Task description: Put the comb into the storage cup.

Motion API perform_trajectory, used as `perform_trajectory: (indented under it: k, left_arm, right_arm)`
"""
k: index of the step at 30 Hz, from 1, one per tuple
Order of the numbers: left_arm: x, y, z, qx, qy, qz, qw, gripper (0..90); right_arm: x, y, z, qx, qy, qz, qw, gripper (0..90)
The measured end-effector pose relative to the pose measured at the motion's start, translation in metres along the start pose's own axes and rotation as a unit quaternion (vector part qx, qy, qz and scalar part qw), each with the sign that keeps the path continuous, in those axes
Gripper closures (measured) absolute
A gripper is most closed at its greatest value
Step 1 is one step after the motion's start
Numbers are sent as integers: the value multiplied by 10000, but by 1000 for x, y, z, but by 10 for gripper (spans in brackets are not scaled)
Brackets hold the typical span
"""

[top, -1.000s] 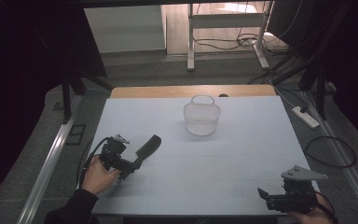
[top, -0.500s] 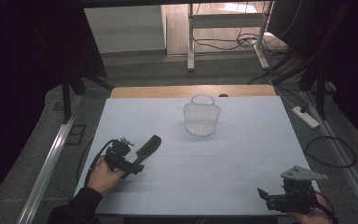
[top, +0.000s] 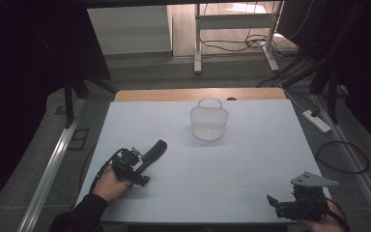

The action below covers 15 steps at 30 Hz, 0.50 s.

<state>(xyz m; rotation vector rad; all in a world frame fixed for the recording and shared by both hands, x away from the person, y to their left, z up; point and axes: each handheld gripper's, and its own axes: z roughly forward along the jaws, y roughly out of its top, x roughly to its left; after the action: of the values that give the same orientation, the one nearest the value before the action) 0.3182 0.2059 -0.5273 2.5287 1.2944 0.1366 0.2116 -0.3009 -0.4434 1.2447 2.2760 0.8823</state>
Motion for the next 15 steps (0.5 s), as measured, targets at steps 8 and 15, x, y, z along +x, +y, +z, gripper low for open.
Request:
perform_trajectory:
  k: [8,15]
  left_arm:
    - [-3,1,-3,26,20,42,10000,64]
    - [-6,0,-13,-42,-27,184,9998,403]
  right_arm:
    - [0,0,0,7,10,-12,10000,14]
    - [1,0,0,2,-4,-19,10000,15]
